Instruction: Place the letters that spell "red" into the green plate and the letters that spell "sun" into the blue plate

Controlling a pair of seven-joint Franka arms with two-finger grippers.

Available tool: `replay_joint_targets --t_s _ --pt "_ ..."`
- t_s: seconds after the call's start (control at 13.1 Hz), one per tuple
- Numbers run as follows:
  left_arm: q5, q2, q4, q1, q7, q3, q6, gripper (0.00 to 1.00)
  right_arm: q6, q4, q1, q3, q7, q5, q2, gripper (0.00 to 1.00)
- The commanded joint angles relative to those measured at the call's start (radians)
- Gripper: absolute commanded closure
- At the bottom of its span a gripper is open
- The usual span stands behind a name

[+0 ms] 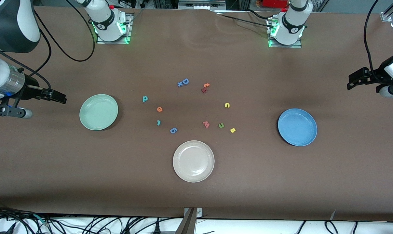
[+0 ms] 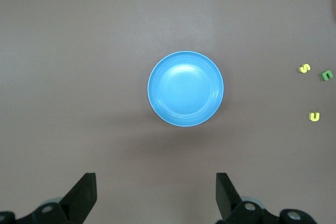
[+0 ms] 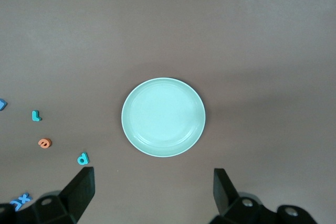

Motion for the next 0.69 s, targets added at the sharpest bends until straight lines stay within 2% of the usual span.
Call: replay_joint_targets --t_s 0.0,0.61 --pt "-0.032 -0.006 -0.003 0.005 0.025 0.003 -0.009 0.0 -0.008 0.002 0.002 0.001 0.007 0.008 -0.003 0.0" --pt "-0.032 -0.006 -0.003 0.005 0.025 0.003 -0.009 0.0 -0.014 0.002 0.002 0.001 0.007 0.008 -0.003 0.0"
